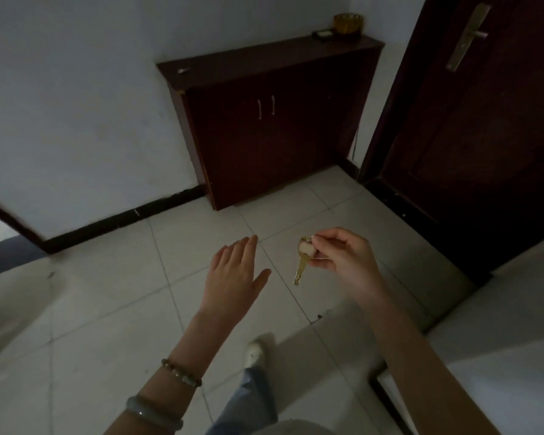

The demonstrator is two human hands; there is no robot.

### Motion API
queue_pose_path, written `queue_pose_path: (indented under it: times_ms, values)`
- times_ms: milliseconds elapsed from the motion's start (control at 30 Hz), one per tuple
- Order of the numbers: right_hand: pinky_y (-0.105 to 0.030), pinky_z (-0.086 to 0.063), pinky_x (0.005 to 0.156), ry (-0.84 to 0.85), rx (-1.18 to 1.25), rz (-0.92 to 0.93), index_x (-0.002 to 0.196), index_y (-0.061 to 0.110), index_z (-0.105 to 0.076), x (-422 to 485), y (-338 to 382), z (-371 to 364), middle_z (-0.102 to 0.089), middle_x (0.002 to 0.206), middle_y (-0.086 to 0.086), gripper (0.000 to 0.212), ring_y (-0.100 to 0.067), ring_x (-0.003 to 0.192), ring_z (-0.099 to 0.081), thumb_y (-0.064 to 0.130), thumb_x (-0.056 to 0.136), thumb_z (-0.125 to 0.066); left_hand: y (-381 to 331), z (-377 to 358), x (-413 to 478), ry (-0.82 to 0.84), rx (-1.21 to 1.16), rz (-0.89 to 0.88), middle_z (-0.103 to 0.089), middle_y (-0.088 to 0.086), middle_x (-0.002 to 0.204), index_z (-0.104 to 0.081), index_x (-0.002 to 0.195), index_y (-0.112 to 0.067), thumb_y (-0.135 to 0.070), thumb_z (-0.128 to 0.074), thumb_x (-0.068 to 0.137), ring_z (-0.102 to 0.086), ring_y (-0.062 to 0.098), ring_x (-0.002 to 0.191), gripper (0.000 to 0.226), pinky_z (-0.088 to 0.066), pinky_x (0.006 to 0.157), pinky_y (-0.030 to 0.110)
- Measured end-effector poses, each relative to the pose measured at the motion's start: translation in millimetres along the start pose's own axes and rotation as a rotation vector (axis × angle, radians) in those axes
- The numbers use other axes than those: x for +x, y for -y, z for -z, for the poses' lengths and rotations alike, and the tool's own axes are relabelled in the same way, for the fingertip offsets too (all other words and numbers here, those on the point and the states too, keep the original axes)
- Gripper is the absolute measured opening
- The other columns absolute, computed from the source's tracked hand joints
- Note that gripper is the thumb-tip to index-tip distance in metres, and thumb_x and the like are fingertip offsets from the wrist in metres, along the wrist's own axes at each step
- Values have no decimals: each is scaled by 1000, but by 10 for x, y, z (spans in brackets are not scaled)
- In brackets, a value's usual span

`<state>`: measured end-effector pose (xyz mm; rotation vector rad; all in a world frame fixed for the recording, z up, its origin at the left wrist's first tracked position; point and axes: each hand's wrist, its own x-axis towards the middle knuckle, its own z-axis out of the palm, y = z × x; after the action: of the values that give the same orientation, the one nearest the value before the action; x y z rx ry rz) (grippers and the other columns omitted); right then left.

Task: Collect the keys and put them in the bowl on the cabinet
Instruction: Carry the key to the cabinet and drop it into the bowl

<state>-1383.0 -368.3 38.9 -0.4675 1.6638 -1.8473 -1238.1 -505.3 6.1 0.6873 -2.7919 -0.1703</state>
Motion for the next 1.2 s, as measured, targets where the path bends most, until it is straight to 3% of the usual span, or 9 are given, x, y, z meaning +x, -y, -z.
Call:
queue_pose_path:
  times_ms: [367, 467, 600, 800, 1033, 1200]
  values:
    - [-26, -57, 64, -106, 1, 2, 87, 4, -64, 1538, 297, -266, -70, 91, -12, 6, -22, 82, -70, 6, 84, -59, 586, -137, 1782, 22, -35, -136, -54, 18, 129, -40, 132, -2, -39, -60, 85, -51, 33, 117, 63, -38, 100, 45]
    - [-25, -56, 62, -142, 33, -8, 83, 7, -65, 1854, 309, -198, -71, 87, -9, 6, -21, 80, -70, 4, 84, -60, 630, -233, 2139, 38, -43, -168, -55, 18, 128, -41, 131, -2, -38, -61, 85, -51, 34, 117, 63, -39, 100, 46]
    - [-22, -55, 59, -195, 47, -3, 73, 15, -66, 2383, 329, -32, -74, 75, -1, 16, -18, 76, -70, 5, 83, -61, 626, -393, 2704, 39, -63, -193, -56, 18, 126, -43, 130, -2, -38, -63, 83, -52, 34, 115, 62, -40, 99, 46]
    - [-23, -55, 61, -191, 31, 42, 69, 23, -68, 3357, 439, 329, -74, 75, 1, 24, -17, 78, -70, 7, 84, -60, 523, -679, 3778, 25, -74, -228, -56, 16, 128, -42, 131, -4, -38, -63, 83, -51, 31, 118, 63, -35, 103, 44]
    - [-22, -55, 61, -251, 10, 58, 88, 6, -64, 4691, 839, 937, -69, 91, -12, 7, -19, 80, -69, 7, 86, -58, 171, -953, 5347, 35, -73, -256, -50, 15, 134, -36, 135, -6, -41, -58, 86, -45, 28, 124, 64, -28, 108, 41]
    - [-20, -54, 60, -252, 6, 67, 83, 11, -65, 5465, 1074, 1327, -72, 80, -2, 9, -15, 77, -69, 7, 86, -58, -113, -1151, 6235, 42, -82, -277, -44, 12, 141, -30, 139, -9, -45, -50, 88, -38, 25, 130, 66, -21, 111, 38]
